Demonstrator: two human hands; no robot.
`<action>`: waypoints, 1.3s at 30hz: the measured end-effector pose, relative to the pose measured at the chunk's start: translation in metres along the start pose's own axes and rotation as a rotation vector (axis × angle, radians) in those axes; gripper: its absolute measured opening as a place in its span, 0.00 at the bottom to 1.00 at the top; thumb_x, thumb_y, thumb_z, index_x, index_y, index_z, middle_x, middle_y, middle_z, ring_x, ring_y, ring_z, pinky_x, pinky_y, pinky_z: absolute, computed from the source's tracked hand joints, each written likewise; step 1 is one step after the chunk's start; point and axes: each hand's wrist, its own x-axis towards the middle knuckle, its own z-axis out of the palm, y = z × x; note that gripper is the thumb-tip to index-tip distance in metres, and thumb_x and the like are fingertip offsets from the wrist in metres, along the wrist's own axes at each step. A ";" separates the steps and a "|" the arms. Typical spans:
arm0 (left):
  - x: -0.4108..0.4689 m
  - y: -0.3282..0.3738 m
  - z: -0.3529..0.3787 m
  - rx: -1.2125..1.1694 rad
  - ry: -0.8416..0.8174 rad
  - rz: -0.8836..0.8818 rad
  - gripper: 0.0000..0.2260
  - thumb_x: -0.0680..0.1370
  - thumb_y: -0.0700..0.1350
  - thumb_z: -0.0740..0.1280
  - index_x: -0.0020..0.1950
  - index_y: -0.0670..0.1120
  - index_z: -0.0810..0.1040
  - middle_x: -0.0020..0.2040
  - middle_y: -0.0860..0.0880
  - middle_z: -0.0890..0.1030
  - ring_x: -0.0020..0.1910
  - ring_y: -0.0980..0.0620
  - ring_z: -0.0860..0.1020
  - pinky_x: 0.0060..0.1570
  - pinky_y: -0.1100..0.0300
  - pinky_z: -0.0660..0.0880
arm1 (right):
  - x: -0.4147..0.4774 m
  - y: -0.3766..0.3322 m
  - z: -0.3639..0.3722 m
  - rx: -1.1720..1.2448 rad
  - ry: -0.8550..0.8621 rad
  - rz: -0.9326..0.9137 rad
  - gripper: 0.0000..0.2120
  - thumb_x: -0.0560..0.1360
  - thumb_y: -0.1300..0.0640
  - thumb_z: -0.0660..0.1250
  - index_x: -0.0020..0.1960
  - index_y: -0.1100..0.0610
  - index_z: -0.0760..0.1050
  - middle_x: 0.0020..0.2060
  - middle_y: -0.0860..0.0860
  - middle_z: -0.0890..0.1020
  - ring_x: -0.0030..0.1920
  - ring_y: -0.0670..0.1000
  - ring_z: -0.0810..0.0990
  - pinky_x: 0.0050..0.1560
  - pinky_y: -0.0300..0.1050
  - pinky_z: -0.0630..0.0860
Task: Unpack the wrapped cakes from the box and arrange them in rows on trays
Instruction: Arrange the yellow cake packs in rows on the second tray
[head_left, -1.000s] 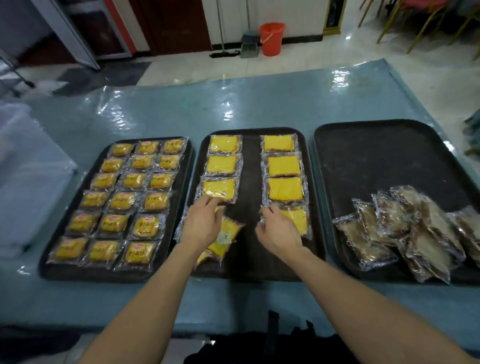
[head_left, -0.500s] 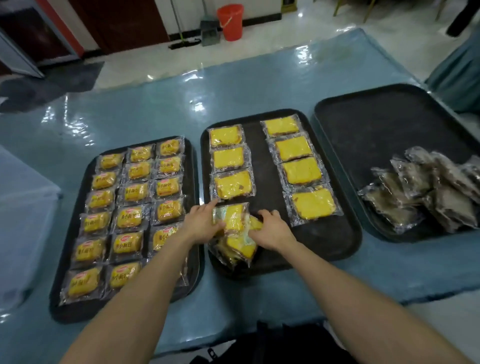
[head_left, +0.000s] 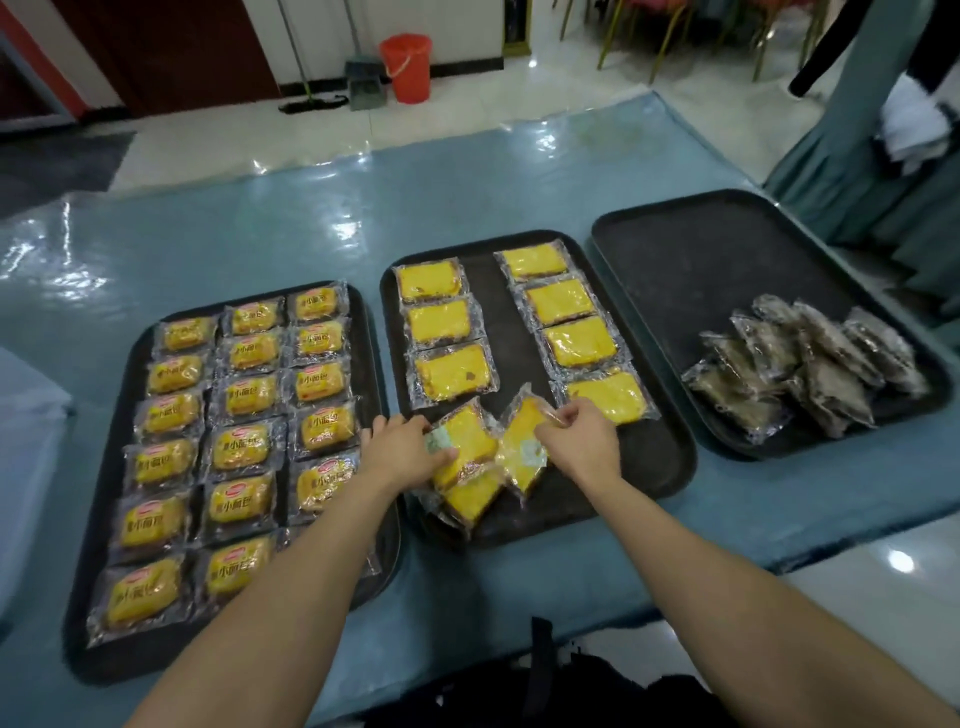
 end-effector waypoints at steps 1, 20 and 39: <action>-0.001 0.001 0.000 -0.013 0.006 0.000 0.36 0.79 0.73 0.66 0.81 0.54 0.69 0.78 0.44 0.73 0.78 0.39 0.66 0.78 0.38 0.61 | 0.001 -0.008 -0.006 0.033 0.054 -0.059 0.09 0.73 0.54 0.75 0.48 0.50 0.75 0.44 0.48 0.83 0.43 0.50 0.82 0.42 0.47 0.78; -0.076 0.028 0.032 -0.516 0.206 -0.175 0.14 0.85 0.57 0.68 0.64 0.50 0.81 0.56 0.50 0.87 0.54 0.48 0.85 0.57 0.49 0.82 | 0.008 0.039 0.035 -0.368 -0.269 -0.326 0.48 0.76 0.41 0.75 0.85 0.58 0.53 0.75 0.58 0.69 0.73 0.61 0.73 0.67 0.57 0.77; -0.093 -0.015 0.035 -0.696 0.260 -0.216 0.24 0.75 0.39 0.81 0.66 0.50 0.76 0.49 0.50 0.83 0.48 0.52 0.82 0.50 0.54 0.82 | -0.024 0.021 0.045 -0.039 -0.387 -0.191 0.42 0.82 0.62 0.68 0.88 0.52 0.48 0.46 0.46 0.83 0.46 0.48 0.83 0.49 0.45 0.78</action>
